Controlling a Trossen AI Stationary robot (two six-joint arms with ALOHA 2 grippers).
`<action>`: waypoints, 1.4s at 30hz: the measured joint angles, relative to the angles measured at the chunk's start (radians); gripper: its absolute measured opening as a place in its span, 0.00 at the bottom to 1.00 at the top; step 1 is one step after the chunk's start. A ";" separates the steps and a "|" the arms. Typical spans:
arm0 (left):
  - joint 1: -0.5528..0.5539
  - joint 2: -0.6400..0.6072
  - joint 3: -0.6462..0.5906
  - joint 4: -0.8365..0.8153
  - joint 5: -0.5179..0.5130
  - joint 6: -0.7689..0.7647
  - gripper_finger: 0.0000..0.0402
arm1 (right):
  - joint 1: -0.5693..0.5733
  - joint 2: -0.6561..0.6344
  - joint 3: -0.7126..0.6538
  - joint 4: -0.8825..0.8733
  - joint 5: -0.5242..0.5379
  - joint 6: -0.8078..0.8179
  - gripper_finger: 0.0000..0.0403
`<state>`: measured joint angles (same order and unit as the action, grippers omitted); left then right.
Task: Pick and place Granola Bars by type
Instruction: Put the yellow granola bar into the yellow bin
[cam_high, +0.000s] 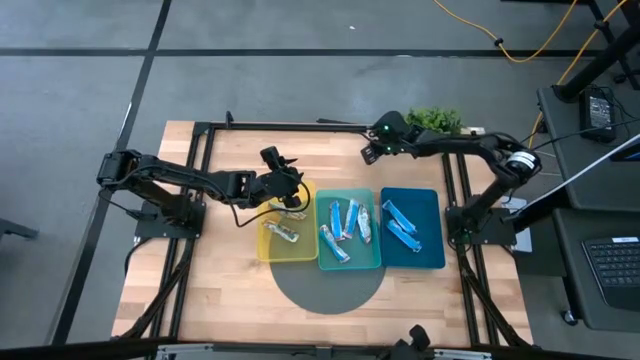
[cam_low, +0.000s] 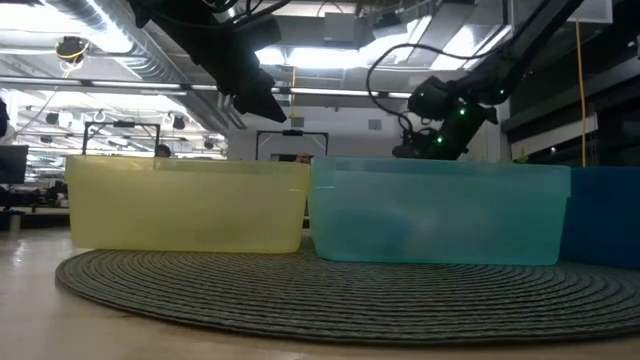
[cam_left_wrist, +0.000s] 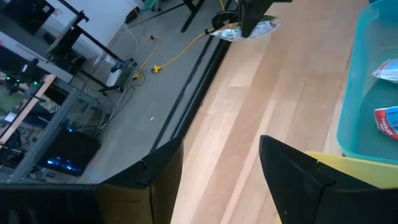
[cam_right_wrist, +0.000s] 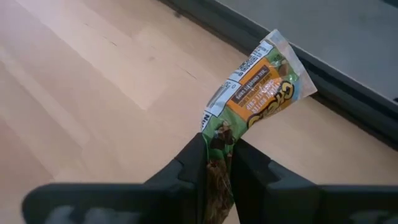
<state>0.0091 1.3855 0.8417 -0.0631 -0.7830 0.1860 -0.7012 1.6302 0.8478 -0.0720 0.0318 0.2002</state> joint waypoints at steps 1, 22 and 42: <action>0.000 0.000 0.000 0.000 0.000 0.000 0.51 | 0.005 -0.008 0.000 -0.001 0.000 -0.002 0.16; 0.000 0.000 0.000 0.000 0.000 0.000 0.51 | 0.190 -0.216 0.000 -0.010 0.001 -0.270 0.16; 0.000 0.000 0.000 0.000 0.000 -0.006 0.51 | 0.502 -0.261 0.001 -0.097 0.232 -0.574 0.16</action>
<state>0.0093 1.3857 0.8417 -0.0635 -0.7830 0.1796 -0.1992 1.3689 0.8486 -0.1688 0.2638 -0.3741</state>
